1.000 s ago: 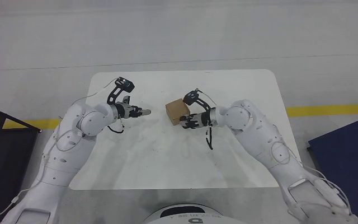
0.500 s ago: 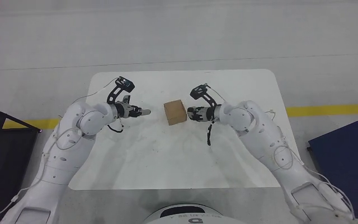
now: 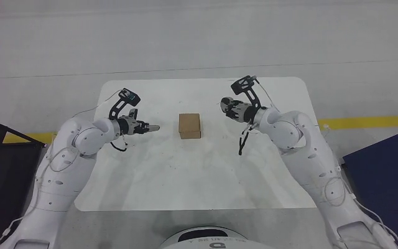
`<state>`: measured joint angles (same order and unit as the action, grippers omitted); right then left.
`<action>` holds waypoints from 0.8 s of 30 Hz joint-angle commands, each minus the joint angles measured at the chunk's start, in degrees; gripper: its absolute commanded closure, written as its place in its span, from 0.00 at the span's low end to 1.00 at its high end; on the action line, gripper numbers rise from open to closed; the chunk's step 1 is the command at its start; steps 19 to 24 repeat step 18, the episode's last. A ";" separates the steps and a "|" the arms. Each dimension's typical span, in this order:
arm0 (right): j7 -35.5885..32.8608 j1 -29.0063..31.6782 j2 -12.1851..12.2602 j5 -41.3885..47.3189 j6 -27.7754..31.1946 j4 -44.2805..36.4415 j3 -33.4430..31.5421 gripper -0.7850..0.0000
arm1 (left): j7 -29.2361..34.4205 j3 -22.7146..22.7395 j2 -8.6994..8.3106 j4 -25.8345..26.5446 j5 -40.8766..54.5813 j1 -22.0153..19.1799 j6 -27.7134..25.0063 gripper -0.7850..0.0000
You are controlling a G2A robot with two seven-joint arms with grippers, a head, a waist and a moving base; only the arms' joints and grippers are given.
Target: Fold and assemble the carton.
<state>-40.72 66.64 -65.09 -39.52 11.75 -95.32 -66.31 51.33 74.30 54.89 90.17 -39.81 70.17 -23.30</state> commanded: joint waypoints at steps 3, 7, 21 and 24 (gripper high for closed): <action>-0.08 -0.11 -0.02 0.60 0.09 0.66 0.10 0.85 | 0.04 0.01 0.00 -0.04 0.04 0.02 -0.09 0.00; -0.09 -0.13 -0.02 0.69 0.12 0.73 0.13 0.48 | 0.05 -0.03 0.01 -0.02 0.00 -0.02 0.00 0.00; -0.09 -0.13 -0.02 0.68 0.11 0.72 0.12 0.01 | 0.04 -0.03 0.01 -0.02 0.00 -0.02 0.00 0.00; -0.09 -0.13 -0.02 0.68 0.11 0.72 0.12 0.01 | 0.04 -0.03 0.01 -0.02 0.00 -0.02 0.00 0.00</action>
